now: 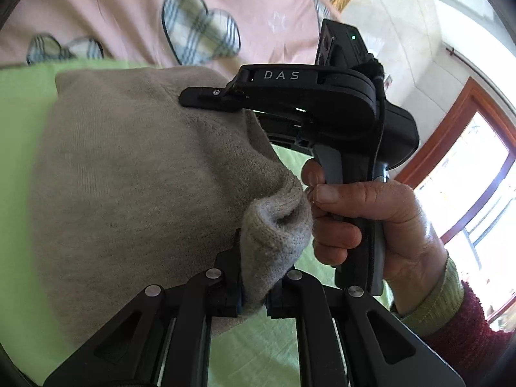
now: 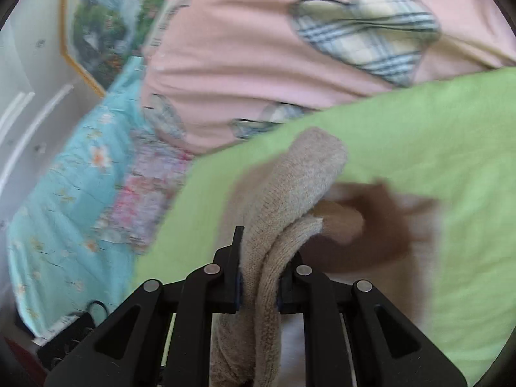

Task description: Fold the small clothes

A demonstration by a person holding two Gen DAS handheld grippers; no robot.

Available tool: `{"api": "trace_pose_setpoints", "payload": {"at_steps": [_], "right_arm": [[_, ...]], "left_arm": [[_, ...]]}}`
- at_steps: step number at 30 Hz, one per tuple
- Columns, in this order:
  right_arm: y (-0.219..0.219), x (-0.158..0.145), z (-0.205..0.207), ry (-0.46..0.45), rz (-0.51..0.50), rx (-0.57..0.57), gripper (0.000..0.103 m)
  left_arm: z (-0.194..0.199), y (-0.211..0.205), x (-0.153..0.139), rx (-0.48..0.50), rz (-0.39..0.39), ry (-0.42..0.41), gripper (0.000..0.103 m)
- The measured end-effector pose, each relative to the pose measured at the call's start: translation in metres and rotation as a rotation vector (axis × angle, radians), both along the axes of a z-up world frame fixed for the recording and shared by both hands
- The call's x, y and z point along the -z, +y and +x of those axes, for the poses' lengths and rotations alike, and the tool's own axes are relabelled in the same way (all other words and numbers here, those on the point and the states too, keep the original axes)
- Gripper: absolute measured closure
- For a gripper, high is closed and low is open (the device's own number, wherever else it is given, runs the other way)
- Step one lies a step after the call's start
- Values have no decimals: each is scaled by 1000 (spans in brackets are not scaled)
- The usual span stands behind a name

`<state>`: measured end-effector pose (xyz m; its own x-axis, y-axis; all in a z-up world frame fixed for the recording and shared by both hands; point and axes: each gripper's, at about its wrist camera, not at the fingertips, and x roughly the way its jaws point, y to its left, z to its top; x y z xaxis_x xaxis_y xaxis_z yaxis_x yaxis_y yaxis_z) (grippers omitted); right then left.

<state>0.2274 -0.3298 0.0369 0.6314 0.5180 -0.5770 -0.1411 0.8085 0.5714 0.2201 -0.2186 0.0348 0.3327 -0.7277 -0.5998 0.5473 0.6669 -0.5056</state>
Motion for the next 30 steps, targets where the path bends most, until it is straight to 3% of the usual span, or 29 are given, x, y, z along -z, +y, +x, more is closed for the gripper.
{"api": "trace_pose_setpoints", "payload": {"at_steps": [3,6,12,17,19,23,25,26,27,30], "right_arm": [[-19,34,-3,80,-50,36,87],[-25,55,-6,103,-77,32,87],[-21,40,-5,6,-104,23,87],[-16,49,0,20,-167,27,87],[-18,55,-2,41,-168,37,87],[-30,51,-20,60,-137,92,70],[-35,46,-34,67,-169,150,48],[-37,45,-41,63,-168,165,32],[-38,44,-48,54,-151,168,25],[-42,47,-65,67,-89,159,25]], "left_arm": [[5,-17,30,18,37,71,95],[4,-24,41,13,65,73,95],[3,-23,36,-11,51,50,95],[0,-30,45,6,69,72,91],[-3,-25,45,15,58,95,83],[-18,2,30,50,37,102,69],[-23,16,22,47,47,82,58],[-25,26,17,33,50,68,52],[-26,39,13,9,54,60,49],[-16,70,4,-79,44,51,26]]}}
